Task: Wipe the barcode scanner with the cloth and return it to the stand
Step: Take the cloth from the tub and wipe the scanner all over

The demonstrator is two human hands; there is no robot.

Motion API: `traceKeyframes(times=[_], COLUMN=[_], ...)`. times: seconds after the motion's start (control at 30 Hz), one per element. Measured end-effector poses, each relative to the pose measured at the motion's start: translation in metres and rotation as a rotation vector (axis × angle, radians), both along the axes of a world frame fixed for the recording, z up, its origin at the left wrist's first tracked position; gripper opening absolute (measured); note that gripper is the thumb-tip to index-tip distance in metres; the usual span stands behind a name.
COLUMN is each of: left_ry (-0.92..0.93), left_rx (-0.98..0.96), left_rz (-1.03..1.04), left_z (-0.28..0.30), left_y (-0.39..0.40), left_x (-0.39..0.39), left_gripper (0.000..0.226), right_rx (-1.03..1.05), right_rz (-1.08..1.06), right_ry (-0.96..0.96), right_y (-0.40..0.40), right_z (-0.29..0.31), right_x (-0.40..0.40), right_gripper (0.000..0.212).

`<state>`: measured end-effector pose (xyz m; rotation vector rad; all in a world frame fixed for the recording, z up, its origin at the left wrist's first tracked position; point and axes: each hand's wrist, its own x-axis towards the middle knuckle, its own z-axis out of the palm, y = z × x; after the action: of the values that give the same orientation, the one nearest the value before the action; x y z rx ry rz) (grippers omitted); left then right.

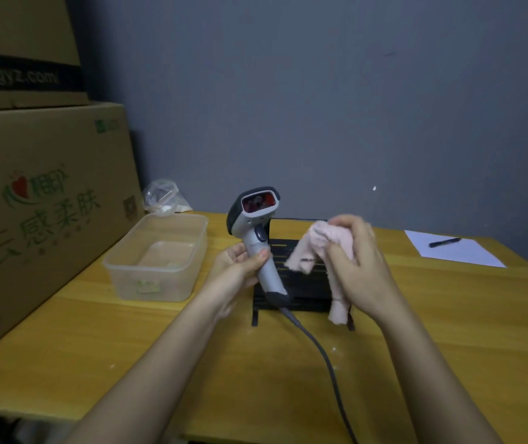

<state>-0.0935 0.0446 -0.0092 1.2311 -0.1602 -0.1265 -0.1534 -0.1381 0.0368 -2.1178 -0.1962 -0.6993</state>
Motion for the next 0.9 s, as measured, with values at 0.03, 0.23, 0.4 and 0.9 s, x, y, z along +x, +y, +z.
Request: traceKeyframes(times=[0.03,0.23,0.4,0.9], left_ry=[-0.008,-0.126,-0.180,-0.229], left_rx=[0.009,0.114,0.135,0.223], left_rz=[-0.022,-0.112,-0.101,-0.077], left_z=[0.000,-0.001,-0.003,0.005], left_y=[0.000,-0.008,-0.004,-0.010], left_x=[0.000,-0.007,-0.008,-0.014], left_gripper=[0.014,0.023,0.028,0.037], right_rx=[0.020,-0.221,-0.562,-0.720], right_rz=[-0.021,-0.051,-0.189,-0.449], right_ry=[-0.054,-0.394,-0.355,-0.348], right_y=[0.005,0.057,0.055,0.051], right_z=[0.006,0.034,0.041,0.035], right_x=[-0.001,0.008,0.018,0.011], right_gripper=[0.024,0.027,0.020,0.021])
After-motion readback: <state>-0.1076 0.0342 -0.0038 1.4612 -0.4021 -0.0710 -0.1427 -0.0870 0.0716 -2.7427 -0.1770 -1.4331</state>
